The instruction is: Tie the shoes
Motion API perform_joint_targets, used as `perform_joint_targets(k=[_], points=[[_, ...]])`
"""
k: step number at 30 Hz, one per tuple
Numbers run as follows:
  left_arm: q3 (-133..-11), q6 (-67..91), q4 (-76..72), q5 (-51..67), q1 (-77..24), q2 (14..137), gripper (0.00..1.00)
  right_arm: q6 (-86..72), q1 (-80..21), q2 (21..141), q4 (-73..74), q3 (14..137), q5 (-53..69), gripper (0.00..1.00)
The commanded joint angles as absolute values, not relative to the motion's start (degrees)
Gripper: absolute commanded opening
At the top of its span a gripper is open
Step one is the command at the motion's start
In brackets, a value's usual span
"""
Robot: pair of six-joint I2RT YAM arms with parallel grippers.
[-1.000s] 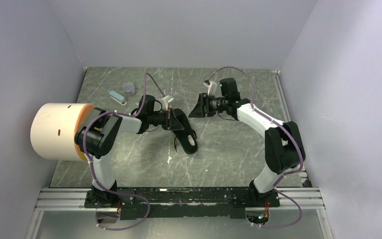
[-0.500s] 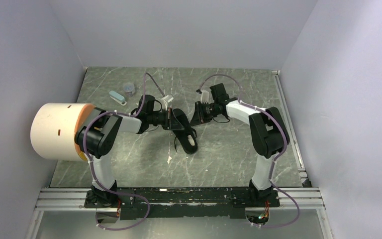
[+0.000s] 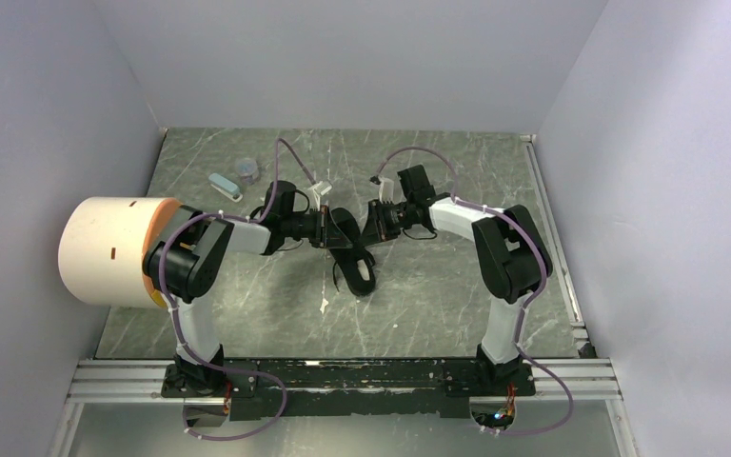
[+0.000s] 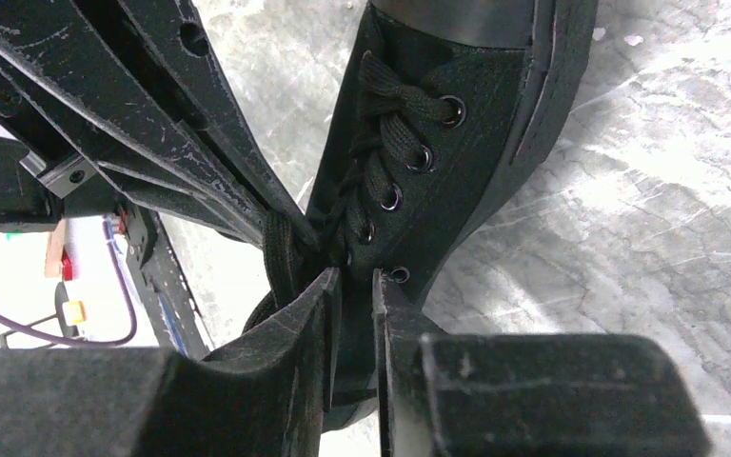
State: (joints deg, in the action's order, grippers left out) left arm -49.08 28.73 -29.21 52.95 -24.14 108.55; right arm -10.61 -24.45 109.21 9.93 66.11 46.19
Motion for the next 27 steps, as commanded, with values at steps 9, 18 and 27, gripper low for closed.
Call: perform_joint_targets(k=[9, 18, 27], points=[[-51.47, 26.21, -28.49, 54.14, -23.82, 109.03, 0.05, -12.62, -24.97, 103.8, 6.69, 63.79, 48.35, 0.27], [-50.29, 27.0, -30.05, 54.63, -23.82, 108.5, 0.05, -13.72, -25.79, 106.27, 5.33, 64.18, 49.39, 0.27], [-49.21, 29.88, -34.88, 57.22, -23.82, 108.78, 0.05, -14.81, -26.1, 108.16, 2.65, 63.36, 50.84, 0.29]])
